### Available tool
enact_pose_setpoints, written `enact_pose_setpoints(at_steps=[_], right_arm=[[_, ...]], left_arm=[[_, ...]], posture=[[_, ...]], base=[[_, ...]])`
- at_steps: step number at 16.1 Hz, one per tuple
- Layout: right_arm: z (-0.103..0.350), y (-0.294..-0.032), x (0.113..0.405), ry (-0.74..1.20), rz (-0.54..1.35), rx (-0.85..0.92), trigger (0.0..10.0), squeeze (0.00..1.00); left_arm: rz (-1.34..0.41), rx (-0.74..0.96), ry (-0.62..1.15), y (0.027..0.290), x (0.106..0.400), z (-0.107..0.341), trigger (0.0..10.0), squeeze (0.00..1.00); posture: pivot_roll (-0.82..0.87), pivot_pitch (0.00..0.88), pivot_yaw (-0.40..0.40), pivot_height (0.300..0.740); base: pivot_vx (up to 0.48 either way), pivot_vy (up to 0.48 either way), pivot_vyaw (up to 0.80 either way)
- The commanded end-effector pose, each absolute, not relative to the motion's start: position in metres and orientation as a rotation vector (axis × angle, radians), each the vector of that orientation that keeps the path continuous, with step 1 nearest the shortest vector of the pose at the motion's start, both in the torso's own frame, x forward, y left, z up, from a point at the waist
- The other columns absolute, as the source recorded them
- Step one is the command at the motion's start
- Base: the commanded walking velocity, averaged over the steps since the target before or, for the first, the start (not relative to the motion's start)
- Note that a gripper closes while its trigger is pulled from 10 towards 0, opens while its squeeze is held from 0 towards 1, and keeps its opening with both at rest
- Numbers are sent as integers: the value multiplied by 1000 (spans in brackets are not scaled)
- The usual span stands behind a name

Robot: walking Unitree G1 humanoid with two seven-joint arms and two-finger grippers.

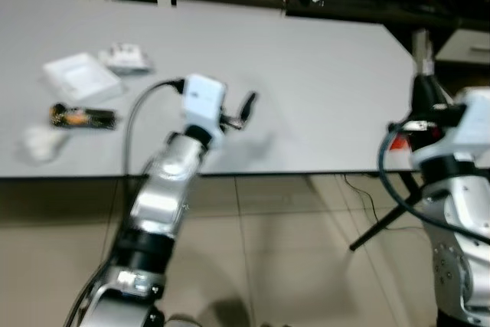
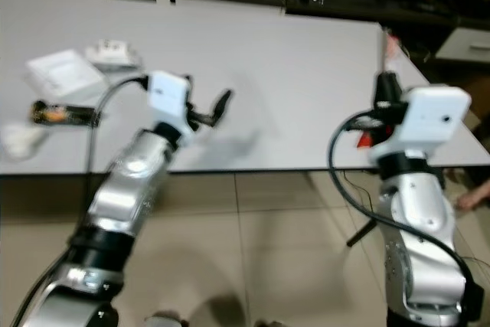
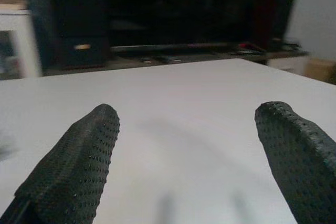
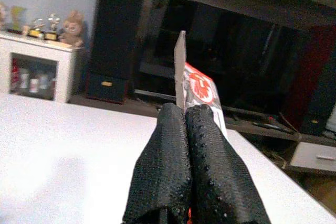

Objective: Picking trash to rubbish bin

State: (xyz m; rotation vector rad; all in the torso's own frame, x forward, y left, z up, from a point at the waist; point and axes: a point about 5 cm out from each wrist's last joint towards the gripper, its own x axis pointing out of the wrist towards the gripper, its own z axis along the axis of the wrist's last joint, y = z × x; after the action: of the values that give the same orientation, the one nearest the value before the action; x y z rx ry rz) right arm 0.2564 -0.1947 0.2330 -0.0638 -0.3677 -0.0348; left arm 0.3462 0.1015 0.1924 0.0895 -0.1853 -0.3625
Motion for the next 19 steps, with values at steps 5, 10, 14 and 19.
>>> enact_pose_setpoints(at_steps=[5, 10, 14, 19], right_arm=[[235, -197, 256, -376, -39, -91, 10000, 0], [235, -193, 258, -376, -21, -108, 10000, 0], [235, -193, 258, -376, -22, -109, 10000, 0], [235, -192, 259, -376, -20, -107, 10000, 0]], left_arm=[[-354, 99, -200, 95, 348, 194, 10000, 0], [-330, 88, -185, 96, 349, 193, 10000, 0], [-284, 89, -157, 103, 354, 190, 10000, 0], [-280, 82, -160, 102, 354, 190, 10000, 0]], posture=[[229, 103, -104, 740], [231, 102, -103, 740], [228, 100, -101, 740], [229, 102, -102, 740]], base=[[0, 0, 84], [0, 0, 800], [0, 0, 800], [0, 0, 800]])
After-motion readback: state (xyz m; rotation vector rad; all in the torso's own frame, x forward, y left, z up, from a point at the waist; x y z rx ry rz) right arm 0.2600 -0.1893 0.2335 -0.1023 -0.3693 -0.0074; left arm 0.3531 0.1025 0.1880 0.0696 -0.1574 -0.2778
